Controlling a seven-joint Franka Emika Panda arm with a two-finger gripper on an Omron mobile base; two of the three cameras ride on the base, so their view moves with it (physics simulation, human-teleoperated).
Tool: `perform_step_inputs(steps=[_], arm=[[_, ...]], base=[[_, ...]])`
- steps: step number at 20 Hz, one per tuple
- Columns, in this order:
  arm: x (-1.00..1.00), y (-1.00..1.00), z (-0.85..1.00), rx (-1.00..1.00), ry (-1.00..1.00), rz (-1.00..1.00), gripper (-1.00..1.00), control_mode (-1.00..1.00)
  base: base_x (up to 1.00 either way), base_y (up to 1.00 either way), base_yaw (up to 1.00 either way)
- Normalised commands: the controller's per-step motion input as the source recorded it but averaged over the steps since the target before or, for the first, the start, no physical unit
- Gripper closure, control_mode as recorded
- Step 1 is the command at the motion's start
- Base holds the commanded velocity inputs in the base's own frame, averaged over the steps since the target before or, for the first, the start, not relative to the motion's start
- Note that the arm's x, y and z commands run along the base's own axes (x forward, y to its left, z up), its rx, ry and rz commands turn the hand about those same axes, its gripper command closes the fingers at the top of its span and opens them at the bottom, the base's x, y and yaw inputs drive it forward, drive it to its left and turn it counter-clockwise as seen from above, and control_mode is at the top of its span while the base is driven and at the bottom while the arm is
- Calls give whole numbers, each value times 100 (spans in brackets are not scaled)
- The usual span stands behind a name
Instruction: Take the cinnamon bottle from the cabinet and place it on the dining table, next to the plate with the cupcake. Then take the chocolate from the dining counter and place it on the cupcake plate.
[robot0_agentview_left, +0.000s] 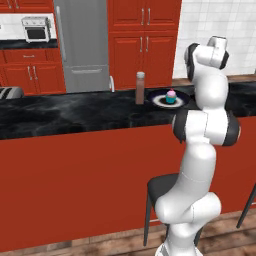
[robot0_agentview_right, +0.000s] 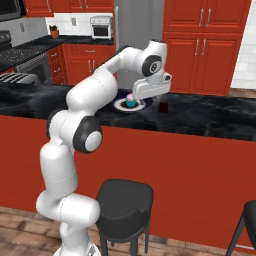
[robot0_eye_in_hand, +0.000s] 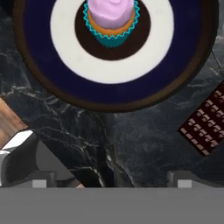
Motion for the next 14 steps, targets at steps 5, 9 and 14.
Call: perform_step_inputs(steps=[5, 9, 14], arm=[[36, -10, -8, -12, -1, 1, -100, -100], [34, -10, -4, -4, 0, 0, -100, -100], [37, -13, -1, 0, 1, 0, -100, -100]], base=[[0, 0, 0], [0, 0, 0], [0, 0, 0]])
